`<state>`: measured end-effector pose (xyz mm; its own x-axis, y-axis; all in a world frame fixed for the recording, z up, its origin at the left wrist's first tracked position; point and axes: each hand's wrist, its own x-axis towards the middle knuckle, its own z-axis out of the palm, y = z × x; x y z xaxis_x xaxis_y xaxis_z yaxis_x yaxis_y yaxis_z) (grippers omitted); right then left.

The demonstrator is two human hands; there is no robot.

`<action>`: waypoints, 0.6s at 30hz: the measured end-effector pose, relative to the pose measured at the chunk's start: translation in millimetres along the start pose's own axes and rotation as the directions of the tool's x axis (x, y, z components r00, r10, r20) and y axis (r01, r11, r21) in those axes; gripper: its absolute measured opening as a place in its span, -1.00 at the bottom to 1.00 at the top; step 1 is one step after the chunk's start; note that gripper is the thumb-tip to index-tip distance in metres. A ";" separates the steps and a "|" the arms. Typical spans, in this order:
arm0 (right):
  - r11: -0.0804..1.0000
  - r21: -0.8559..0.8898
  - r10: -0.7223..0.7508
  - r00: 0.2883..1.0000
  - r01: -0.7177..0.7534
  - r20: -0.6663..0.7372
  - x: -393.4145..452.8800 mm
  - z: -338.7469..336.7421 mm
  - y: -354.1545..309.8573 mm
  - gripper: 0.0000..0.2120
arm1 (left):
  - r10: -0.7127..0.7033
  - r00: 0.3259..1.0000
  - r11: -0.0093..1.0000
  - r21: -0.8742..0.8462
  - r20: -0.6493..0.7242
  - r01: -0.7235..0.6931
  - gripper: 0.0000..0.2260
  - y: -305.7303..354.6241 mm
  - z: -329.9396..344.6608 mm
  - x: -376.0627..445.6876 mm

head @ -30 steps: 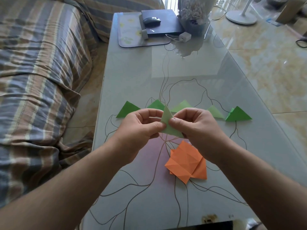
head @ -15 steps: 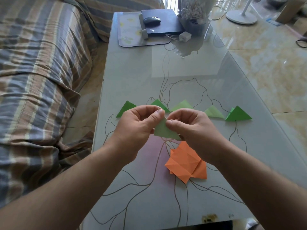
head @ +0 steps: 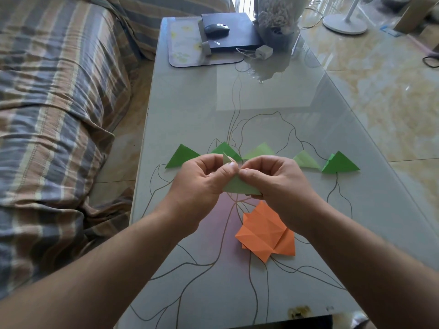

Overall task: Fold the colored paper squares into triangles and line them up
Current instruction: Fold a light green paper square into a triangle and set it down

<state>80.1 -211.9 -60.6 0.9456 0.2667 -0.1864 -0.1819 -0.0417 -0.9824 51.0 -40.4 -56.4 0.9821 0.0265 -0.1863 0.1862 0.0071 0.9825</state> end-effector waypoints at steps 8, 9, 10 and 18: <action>0.999 -0.045 -0.001 1.000 0.001 -0.012 -0.8 0.2 1.2 -0.89 | -0.004 1.000 0.999 -0.037 -0.029 0.003 -0.88 -0.1 1.3 -0.5; 0.999 -0.053 -0.002 1.000 0.001 -0.012 -1.7 0.3 1.3 -0.88 | -0.004 0.999 0.999 -0.042 -0.035 0.003 -0.88 0.4 0.9 -0.4; 0.998 -0.066 -0.006 1.000 0.005 -0.014 -2.0 0.0 1.6 -0.88 | -0.007 0.999 0.999 -0.045 -0.039 0.005 -0.89 0.4 0.5 -0.2; 0.996 -0.090 -0.009 1.000 0.007 -0.023 -1.4 -0.6 0.2 -0.91 | -0.029 0.995 0.998 -0.054 -0.091 0.024 -0.89 -0.3 -1.3 0.9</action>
<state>78.9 -212.8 -60.6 0.9533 0.2446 -0.1774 -0.1500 -0.1266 -0.9805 51.8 -39.1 -56.8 0.9697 0.1171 -0.2143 0.2082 0.0622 0.9761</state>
